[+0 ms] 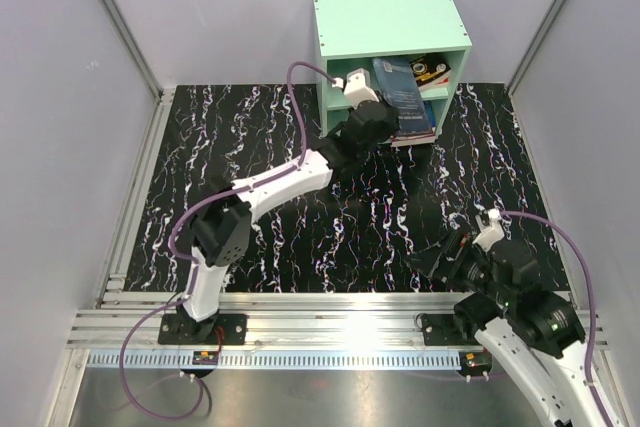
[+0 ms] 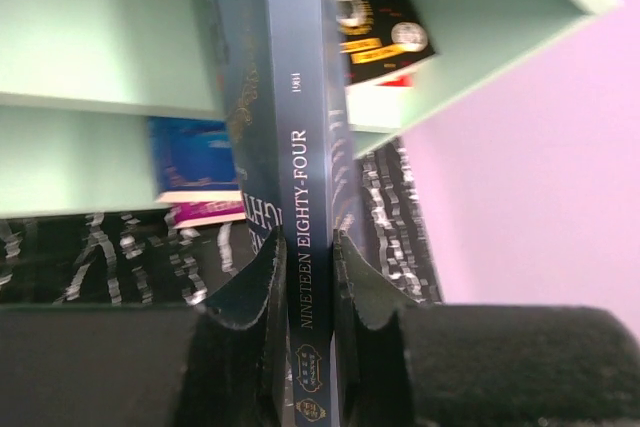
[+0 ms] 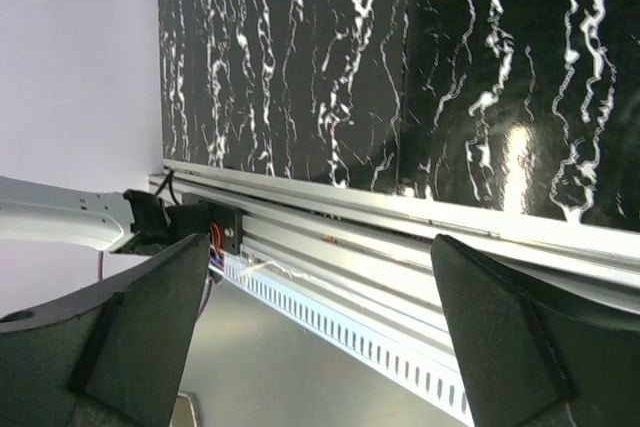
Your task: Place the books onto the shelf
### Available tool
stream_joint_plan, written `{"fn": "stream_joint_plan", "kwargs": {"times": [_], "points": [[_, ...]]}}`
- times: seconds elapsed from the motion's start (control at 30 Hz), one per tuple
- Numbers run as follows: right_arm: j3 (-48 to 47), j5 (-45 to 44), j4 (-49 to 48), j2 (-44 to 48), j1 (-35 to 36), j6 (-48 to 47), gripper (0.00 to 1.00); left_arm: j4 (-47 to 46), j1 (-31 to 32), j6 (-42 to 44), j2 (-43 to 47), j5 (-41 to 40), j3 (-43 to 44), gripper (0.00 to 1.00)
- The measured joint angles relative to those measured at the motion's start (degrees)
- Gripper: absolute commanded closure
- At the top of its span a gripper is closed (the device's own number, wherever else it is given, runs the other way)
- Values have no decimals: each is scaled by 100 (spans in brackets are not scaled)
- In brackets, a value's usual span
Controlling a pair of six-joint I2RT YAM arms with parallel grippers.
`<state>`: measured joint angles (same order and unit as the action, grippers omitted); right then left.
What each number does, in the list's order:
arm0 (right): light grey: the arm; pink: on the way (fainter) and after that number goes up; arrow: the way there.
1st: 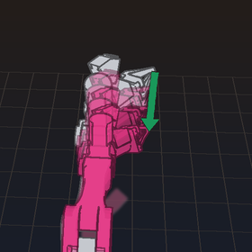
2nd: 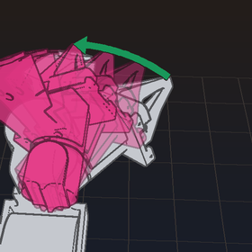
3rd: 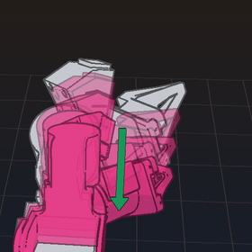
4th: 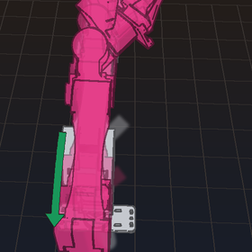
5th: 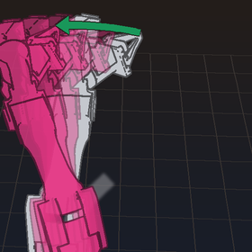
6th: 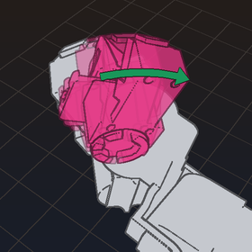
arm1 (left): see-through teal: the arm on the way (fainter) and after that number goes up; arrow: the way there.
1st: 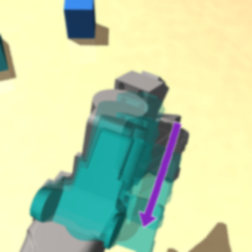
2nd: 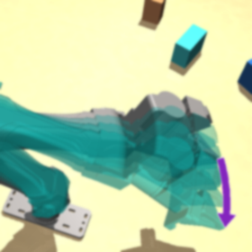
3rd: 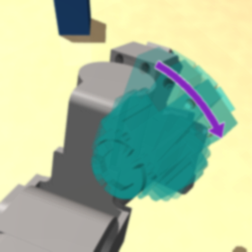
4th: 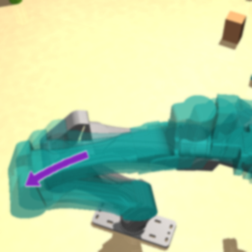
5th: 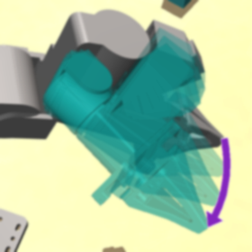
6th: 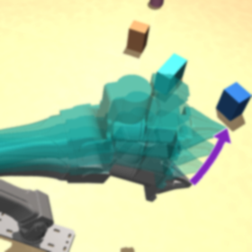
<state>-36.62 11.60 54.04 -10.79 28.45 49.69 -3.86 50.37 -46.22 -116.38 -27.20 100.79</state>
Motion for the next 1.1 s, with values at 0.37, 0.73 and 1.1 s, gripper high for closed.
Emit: {"fn": "stream_joint_plan", "kwargs": {"times": [0.37,0.73,1.1], "points": [[-378,-87,748,240,0,-131,0,-2750,-133,-463,31,697,-1373,100],[-374,-151,844,234,0,-245,0,-6443,-588,-2538,-1012,1530,-1963,100],[-210,-144,807,199,0,-247,0,-7254,-730,-4293,-2675,2011,-44,100]]}}
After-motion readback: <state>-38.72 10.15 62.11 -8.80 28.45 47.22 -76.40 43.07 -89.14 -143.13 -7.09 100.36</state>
